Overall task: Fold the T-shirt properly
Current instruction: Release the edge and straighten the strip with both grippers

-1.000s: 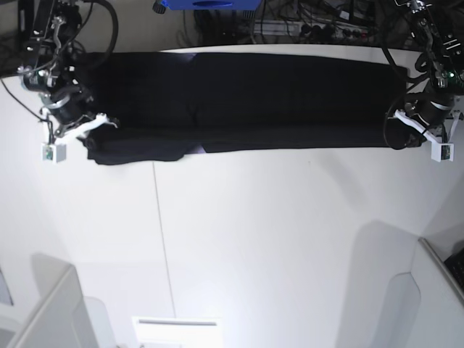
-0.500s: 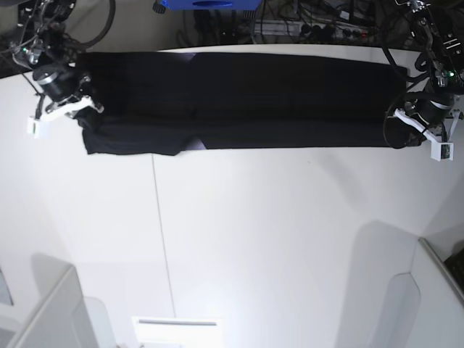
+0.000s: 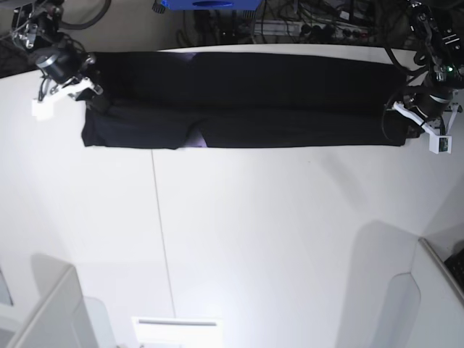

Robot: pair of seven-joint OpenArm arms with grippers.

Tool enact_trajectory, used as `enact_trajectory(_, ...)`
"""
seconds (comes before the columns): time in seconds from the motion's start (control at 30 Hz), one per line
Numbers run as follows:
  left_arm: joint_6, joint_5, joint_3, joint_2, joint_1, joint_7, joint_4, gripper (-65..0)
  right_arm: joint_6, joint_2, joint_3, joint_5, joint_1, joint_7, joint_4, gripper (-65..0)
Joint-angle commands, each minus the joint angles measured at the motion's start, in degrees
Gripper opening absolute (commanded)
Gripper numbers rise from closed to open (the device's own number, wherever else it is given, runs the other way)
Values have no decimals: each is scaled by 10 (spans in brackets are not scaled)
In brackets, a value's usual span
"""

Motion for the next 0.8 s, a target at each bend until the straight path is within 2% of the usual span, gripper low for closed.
enact_trajectory(0.0, 0, -4, -5, -11, 4, -9, 10, -650, 2, 7, 4, 18, -5, 9, 12, -650)
enact_trajectory(0.27, 0, -3, -5, -11, 38, -11, 16, -650, 2, 8, 4, 12, -28, 8, 12, -650)
enact_trajectory(0.4, 0, -1, -3, -11, 53, -12, 22, -650, 3, 1, -1, -75, -28, 9, 10, -650)
enact_trajectory(0.47, 0, 0, -3, -11, 57, -12, 22, -650, 3, -16, -1, -103, -26, 9, 9, -650)
enact_trajectory(0.77, 0, 1, 0, -10, 68, -10, 21, -650, 4, -22, -1, -131, -25, 7, 7, -650)
